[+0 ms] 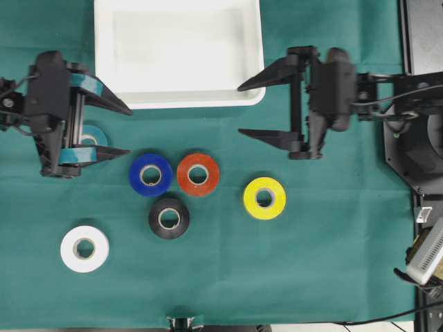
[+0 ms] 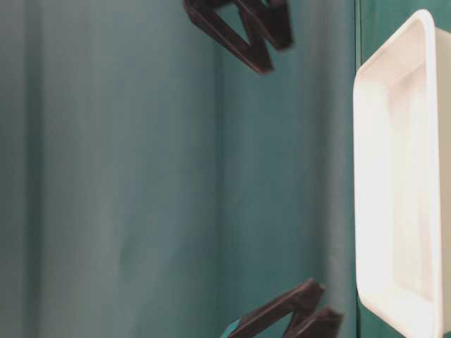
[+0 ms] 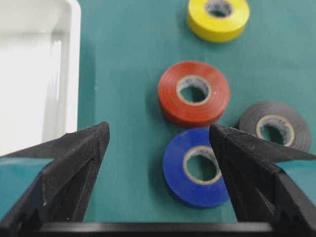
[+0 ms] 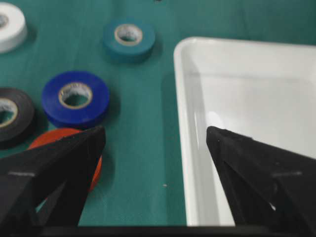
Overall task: Put the tape alternately from left to right into the white case.
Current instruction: 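Move both grippers inward from the sides toward the tape rolls, then lower the right gripper over the yellow tape roll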
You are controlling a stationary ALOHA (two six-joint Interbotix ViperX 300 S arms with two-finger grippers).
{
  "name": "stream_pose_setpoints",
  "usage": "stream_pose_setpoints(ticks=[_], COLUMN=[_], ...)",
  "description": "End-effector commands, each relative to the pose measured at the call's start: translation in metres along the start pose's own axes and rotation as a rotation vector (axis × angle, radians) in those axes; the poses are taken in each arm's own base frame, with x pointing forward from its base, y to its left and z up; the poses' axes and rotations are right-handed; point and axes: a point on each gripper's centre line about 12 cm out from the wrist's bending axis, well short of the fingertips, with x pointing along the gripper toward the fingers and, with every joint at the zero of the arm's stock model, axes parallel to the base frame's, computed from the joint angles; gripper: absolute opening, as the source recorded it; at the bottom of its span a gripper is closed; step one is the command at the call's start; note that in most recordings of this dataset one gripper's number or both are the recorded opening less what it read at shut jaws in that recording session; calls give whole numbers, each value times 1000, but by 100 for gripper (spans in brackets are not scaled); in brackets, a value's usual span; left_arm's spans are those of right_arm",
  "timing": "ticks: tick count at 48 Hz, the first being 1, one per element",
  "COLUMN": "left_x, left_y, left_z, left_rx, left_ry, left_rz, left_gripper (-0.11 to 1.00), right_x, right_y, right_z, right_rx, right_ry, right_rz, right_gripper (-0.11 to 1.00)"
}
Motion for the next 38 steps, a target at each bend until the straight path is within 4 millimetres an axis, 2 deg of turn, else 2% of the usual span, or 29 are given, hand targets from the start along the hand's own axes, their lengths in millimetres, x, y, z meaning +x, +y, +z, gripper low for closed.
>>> stream_pose_setpoints(ticks=[1, 9, 17, 38], left_x=[4, 8, 11, 9], left_y=[3, 10, 12, 12], left_z=[13, 10, 6, 0], left_rx=[-4, -15, -17, -19], left_ry=[-16, 31, 58, 98], left_rz=[10, 28, 34, 34], left_gripper=[92, 91, 92, 91], right_x=[12, 35, 48, 50], right_y=[0, 0, 1, 0], right_z=[12, 12, 11, 6], right_rx=[-1, -5, -20, -21], right_ry=[5, 49, 66, 112], right_rz=[-1, -2, 1, -1], right_gripper=[75, 76, 76, 76])
